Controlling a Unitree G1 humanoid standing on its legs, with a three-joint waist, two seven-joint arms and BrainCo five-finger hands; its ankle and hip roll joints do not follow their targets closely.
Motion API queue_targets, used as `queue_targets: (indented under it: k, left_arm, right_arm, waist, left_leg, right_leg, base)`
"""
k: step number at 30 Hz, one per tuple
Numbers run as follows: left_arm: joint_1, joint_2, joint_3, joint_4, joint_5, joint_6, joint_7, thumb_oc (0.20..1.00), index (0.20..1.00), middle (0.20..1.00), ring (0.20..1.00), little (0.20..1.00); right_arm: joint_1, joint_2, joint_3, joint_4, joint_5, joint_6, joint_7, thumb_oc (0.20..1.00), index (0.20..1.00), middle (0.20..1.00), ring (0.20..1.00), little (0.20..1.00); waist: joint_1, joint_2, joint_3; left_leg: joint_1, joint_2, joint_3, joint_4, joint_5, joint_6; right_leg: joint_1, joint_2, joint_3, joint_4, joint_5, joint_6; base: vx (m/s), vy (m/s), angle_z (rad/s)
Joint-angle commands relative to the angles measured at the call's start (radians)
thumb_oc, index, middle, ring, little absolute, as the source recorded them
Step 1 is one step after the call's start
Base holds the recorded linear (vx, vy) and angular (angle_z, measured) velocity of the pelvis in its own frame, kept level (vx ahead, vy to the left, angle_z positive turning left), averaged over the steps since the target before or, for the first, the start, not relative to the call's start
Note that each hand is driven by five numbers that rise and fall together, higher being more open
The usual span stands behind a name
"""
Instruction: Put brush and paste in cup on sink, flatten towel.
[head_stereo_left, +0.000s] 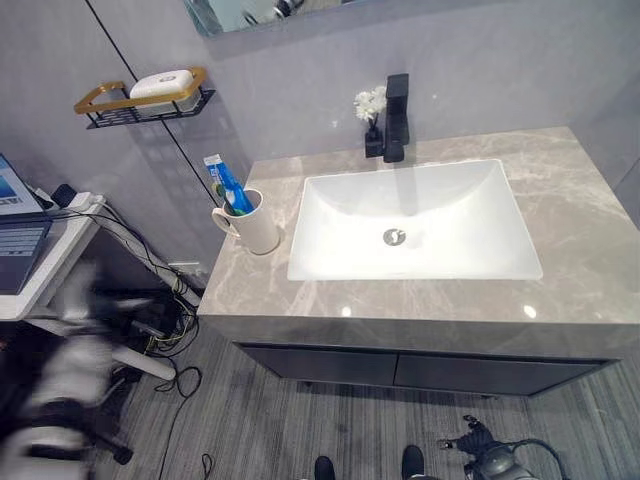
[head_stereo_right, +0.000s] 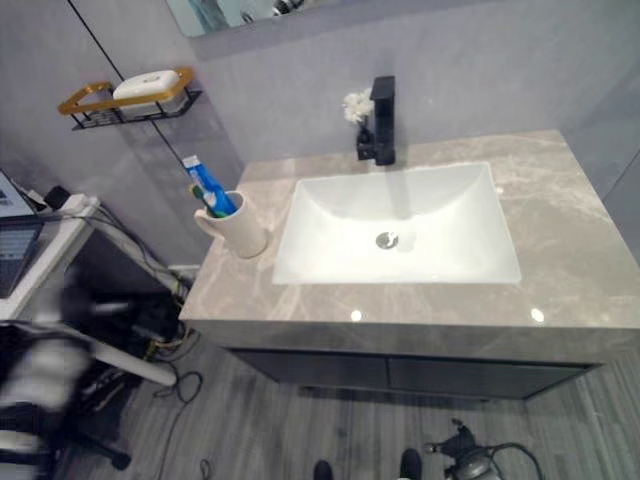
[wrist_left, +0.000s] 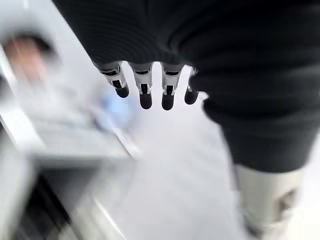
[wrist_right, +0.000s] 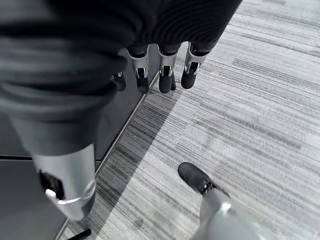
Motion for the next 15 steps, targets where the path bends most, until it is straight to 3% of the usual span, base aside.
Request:
queue_targets:
  k: [1, 5, 15]
  left_arm:
    - [-0.053, 0.05, -0.027, 0.03, 0.068, -0.053, -0.045, 1.0, 1.0, 1.0, 1.0, 1.0]
    - [-0.046, 0.005, -0.039, -0.09, 0.019, -0.076, -0.079, 1.0, 1.0, 1.0, 1.0, 1.0]
    - [-0.016, -0.018, -0.057, -0.108, -0.013, -0.083, -0.118, 1.0, 1.0, 1.0, 1.0, 1.0]
  right_arm:
    - [-0.034, 0.02, 0.013, 0.045, -0.02, 0.009, -0.024, 1.0, 1.0, 1.0, 1.0, 1.0]
    - [-0.029, 0.025, 0.007, 0.05, -0.021, 0.012, -0.031, 1.0, 1.0, 1.0, 1.0, 1.0]
    - [-0.039, 0.023, 0.006, 0.048, -0.009, 0.011, -0.038, 1.0, 1.0, 1.0, 1.0, 1.0]
  waist:
    - [-0.047, -0.066, -0.018]
    - [-0.047, -0.074, -0.022]
    - [-0.039, -0.082, -0.029]
  left_leg:
    - [-0.015, 0.042, 0.058, 0.014, 0.036, -0.058]
    - [-0.011, 0.042, 0.048, 0.014, 0.035, -0.06]
    - [-0.018, 0.048, 0.034, 0.014, 0.045, -0.063]
  right_leg:
    - [0.087, -0.066, 0.036, 0.004, -0.084, 0.066]
    - [0.098, -0.064, 0.03, 0.004, -0.09, 0.063]
    - [0.1, -0.056, 0.026, 0.001, -0.093, 0.055]
  base:
    - [0.01, -0.023, -0.08]
    - [0.0, -0.013, 0.02]
    - [-0.01, -0.024, 0.07]
